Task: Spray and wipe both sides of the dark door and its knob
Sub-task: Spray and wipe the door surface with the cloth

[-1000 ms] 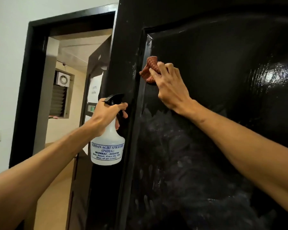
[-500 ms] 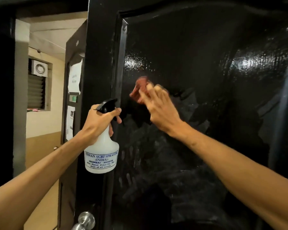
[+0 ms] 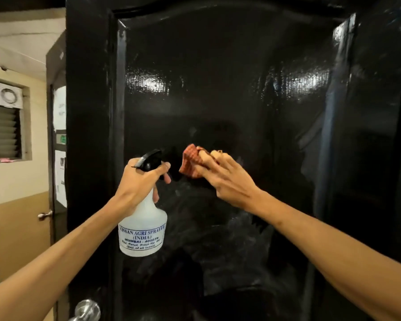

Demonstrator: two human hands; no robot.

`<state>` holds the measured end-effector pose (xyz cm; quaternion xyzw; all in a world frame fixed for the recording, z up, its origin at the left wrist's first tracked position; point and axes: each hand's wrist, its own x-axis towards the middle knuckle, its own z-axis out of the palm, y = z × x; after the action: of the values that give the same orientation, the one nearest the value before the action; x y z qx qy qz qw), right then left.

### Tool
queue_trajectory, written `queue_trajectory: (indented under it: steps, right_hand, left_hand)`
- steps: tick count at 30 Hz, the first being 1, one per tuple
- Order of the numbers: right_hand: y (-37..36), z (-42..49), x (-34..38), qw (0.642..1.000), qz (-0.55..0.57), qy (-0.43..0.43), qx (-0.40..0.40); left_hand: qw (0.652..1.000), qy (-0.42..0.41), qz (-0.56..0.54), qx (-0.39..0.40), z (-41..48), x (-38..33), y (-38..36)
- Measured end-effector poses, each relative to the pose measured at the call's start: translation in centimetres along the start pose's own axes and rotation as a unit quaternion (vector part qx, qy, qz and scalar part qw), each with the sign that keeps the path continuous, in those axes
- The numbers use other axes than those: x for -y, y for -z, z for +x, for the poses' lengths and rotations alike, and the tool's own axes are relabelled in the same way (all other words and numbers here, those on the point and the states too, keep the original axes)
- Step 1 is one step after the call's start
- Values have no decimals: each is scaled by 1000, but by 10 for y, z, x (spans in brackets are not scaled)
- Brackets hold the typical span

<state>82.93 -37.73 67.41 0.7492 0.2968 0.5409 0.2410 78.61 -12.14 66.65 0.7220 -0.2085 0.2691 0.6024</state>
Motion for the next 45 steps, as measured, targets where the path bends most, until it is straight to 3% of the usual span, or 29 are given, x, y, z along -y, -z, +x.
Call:
queue_trajectory:
  steps: [2, 5, 7, 9, 13, 14, 17, 19, 23, 25, 28, 33, 35, 37, 39, 43, 45]
  right_hand:
    - [3, -7, -17, 1000, 4, 0, 2]
    - [25, -1, -77, 978, 0, -197, -65]
    - [32, -9, -95, 961, -9, -263, -85]
    - [21, -32, -80, 970, -6, -228, -81]
    - [17, -92, -79, 996, -1, -90, 5]
    - [23, -94, -99, 993, -2, -115, -10]
    - [51, -86, -173, 953, -14, -294, -69]
    - [61, -84, -194, 939, -17, -334, -75]
    - [34, -136, -144, 965, 2, -255, -56]
    - [23, -180, -105, 977, -2, -213, -8]
    - [30, -198, -120, 990, -18, -139, 30]
    - [37, -159, -136, 936, -14, -346, -67]
    - [20, -163, -98, 954, -15, -293, -62]
    - [11, -171, -68, 985, -26, -172, -10]
    - [12, -150, -67, 993, -15, -115, 1]
    - [30, -63, -97, 961, -6, -269, -63]
    - [30, -27, -87, 952, -8, -297, -76]
  left_hand:
    - [1000, 0, -2, 13, -5, 0, -14]
    - [999, 3, -16, 33, -5, -2, -38]
    - [999, 6, -30, 41, -4, -5, -55]
    - [998, 8, -39, 51, -6, -9, -73]
    - [993, 11, -59, 101, -12, -16, -116]
    - [992, 10, -63, 113, -13, -18, -125]
    - [988, 3, -68, 140, -14, -25, -152]
    - [986, -3, -72, 152, -14, -32, -171]
    - [983, -10, -77, 165, -20, -40, -202]
    - [981, -5, -85, 176, -27, -40, -214]
    - [979, 4, -90, 185, -35, -39, -226]
    - [982, 16, -89, 166, -36, -35, -222]
    - [984, 25, -91, 149, -36, -31, -211]
    - [987, 33, -87, 129, -36, -26, -197]
    - [993, 38, -61, 97, -35, -18, -174]
    - [998, 31, -34, 52, -32, -9, -136]
    - [998, 32, -33, 32, -32, -3, -118]
